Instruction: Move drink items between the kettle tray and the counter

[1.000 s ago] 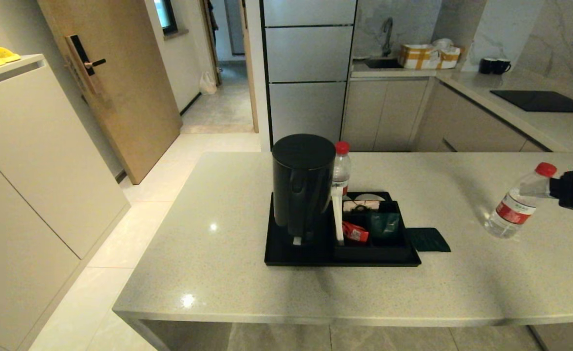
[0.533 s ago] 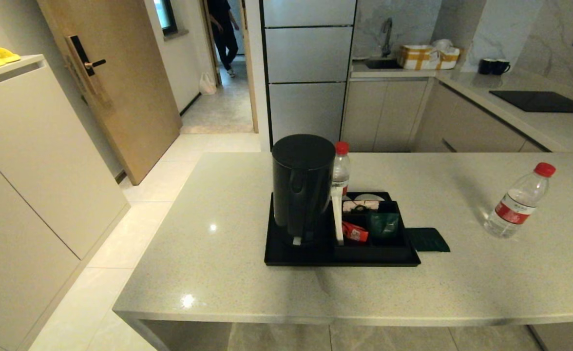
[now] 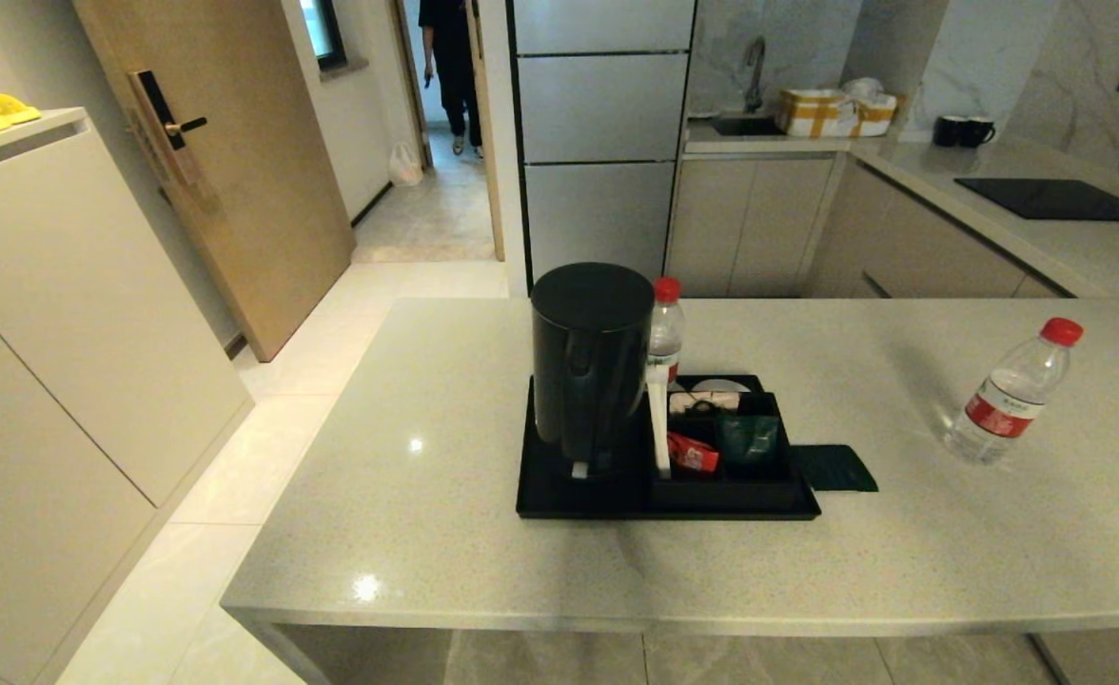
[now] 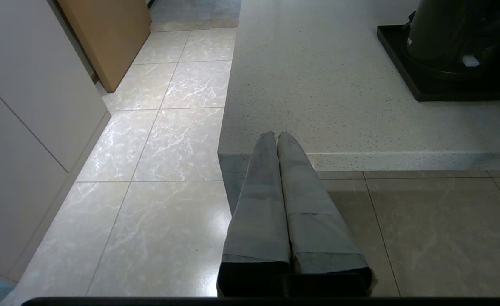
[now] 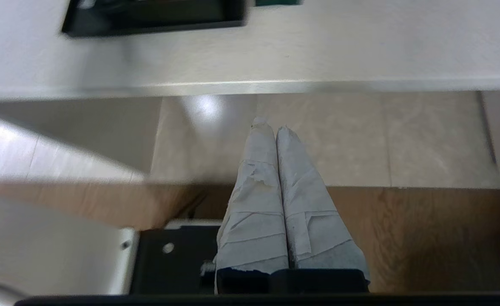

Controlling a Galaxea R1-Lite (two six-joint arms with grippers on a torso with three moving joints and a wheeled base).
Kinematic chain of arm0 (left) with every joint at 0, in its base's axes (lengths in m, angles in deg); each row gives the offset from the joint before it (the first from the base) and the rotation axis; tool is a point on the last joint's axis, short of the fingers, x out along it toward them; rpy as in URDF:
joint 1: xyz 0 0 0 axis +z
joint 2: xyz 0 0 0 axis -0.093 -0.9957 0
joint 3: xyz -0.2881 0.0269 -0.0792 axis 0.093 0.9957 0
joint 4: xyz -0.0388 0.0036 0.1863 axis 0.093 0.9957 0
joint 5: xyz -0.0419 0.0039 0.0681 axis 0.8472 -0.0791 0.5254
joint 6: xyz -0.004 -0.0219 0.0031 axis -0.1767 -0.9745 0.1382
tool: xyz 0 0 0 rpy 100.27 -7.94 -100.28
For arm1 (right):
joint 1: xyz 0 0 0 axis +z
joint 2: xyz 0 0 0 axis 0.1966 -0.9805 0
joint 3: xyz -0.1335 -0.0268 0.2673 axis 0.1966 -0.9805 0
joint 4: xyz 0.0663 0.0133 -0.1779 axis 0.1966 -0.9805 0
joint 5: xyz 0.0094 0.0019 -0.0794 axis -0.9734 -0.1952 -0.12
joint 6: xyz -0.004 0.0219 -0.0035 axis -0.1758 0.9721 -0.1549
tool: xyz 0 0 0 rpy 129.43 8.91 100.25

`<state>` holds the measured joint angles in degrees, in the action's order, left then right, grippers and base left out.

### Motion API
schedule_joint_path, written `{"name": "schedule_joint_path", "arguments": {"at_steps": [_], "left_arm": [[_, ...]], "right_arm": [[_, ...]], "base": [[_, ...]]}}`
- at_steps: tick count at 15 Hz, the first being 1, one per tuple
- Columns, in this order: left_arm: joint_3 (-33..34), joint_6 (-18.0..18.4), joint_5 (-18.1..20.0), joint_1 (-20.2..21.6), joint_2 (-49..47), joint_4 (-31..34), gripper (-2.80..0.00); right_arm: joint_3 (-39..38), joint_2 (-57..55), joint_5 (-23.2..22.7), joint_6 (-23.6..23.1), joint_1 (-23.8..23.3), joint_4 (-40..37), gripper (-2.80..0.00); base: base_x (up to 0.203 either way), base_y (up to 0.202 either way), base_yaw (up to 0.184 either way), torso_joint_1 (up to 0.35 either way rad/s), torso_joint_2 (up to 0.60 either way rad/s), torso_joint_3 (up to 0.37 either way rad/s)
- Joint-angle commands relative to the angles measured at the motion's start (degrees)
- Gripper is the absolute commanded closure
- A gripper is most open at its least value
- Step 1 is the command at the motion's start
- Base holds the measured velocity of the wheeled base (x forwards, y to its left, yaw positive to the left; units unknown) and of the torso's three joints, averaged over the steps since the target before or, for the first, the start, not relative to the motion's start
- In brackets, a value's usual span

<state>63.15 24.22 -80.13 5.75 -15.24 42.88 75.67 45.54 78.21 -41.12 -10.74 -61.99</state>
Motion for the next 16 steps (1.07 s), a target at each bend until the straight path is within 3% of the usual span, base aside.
{"name": "schedule_joint_path", "arguments": {"at_steps": [1,2,4,5,7,8,9,11,12,13,16], "left_arm": [[0.0,0.01,0.0,0.02,-0.07,0.0,0.0],[0.0,0.01,0.0,0.02,-0.07,0.0,0.0],[0.0,0.01,0.0,0.02,-0.07,-0.06,0.0],[0.0,0.01,0.0,0.02,-0.07,-0.02,0.0],[0.0,0.01,0.0,0.02,-0.07,0.0,0.0],[0.0,0.01,0.0,0.02,-0.07,0.0,0.0],[0.0,0.01,0.0,0.02,-0.07,-0.06,0.0],[0.0,0.01,0.0,0.02,-0.07,-0.06,0.0],[0.0,0.01,0.0,0.02,-0.07,-0.09,0.0],[0.0,0.01,0.0,0.02,-0.07,0.0,0.0],[0.0,0.01,0.0,0.02,-0.07,-0.07,0.0]], "right_arm": [[-7.08,11.4,4.39,1.34,-0.29,0.57,0.0],[-10.22,14.27,6.81,1.61,-0.42,1.68,0.0],[-18.19,16.77,18.17,2.63,-0.53,6.74,0.0],[-23.21,17.06,22.63,2.8,-0.56,11.95,0.0],[-32.34,17.35,25.24,-0.12,-0.58,29.33,0.0],[-36.84,17.42,23.38,-3.59,-0.59,40.08,0.0],[-40.96,17.46,17.6,-5.95,-0.58,48.24,0.0],[-44.02,17.51,2.16,-8.13,-0.55,51.68,0.0],[-44.69,17.52,0.71,-8.52,-0.57,50.93,0.0],[-45.57,17.54,2.79,-7.58,-0.59,50.75,0.0],[-46.01,17.54,2.9,-6.69,-0.6,52.44,0.0]], "base": [[0.0,0.0,0.0,0.0,0.0,0.0],[0.0,0.0,0.0,0.0,0.0,0.0],[0.0,0.0,0.0,0.0,0.0,0.0],[0.0,0.0,0.0,0.0,0.0,0.0],[0.0,0.0,0.0,0.0,0.0,0.0],[0.0,0.0,0.0,0.0,0.0,0.0],[0.0,0.0,0.0,0.0,0.0,0.0],[0.0,0.0,0.0,0.0,0.0,0.0],[0.0,0.0,0.0,0.0,0.0,0.0],[0.0,0.0,0.0,0.0,0.0,0.0],[0.0,0.0,0.0,0.0,0.0,0.0]]}}
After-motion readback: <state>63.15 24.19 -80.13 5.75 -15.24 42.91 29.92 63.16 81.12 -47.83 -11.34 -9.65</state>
